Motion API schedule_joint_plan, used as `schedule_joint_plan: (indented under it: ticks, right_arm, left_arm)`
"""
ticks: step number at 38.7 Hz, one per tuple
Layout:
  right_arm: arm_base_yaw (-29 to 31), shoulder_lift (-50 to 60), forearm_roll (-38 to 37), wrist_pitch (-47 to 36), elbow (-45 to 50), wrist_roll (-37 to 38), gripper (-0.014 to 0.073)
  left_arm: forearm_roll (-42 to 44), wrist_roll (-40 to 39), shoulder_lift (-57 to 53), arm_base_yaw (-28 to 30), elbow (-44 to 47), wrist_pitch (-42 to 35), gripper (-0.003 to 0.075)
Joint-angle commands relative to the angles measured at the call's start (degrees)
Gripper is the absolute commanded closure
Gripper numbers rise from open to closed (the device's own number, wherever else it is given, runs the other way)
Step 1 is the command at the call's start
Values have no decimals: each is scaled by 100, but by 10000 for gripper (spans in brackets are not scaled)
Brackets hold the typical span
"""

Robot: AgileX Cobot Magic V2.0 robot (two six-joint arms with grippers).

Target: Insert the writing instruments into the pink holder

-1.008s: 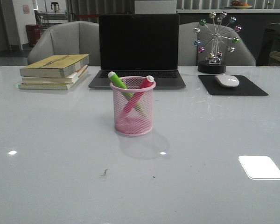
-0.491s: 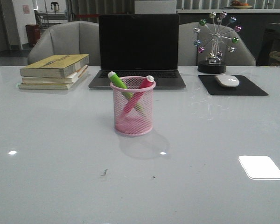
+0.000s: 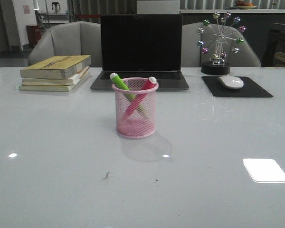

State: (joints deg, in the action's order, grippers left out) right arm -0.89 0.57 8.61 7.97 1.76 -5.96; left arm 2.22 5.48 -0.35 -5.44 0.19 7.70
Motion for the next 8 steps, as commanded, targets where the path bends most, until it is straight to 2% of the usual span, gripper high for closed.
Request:
schedule_joint_plan:
  ticks: [1, 8]
  right_arm:
    - [0, -38, -52, -475, 7, 2, 566]
    - [0, -38, -52, -475, 7, 2, 566]
  left_arm:
    - [-46, -31, -133, 22, 35, -445, 621]
    - [-46, -31, -133, 22, 35, -445, 621]
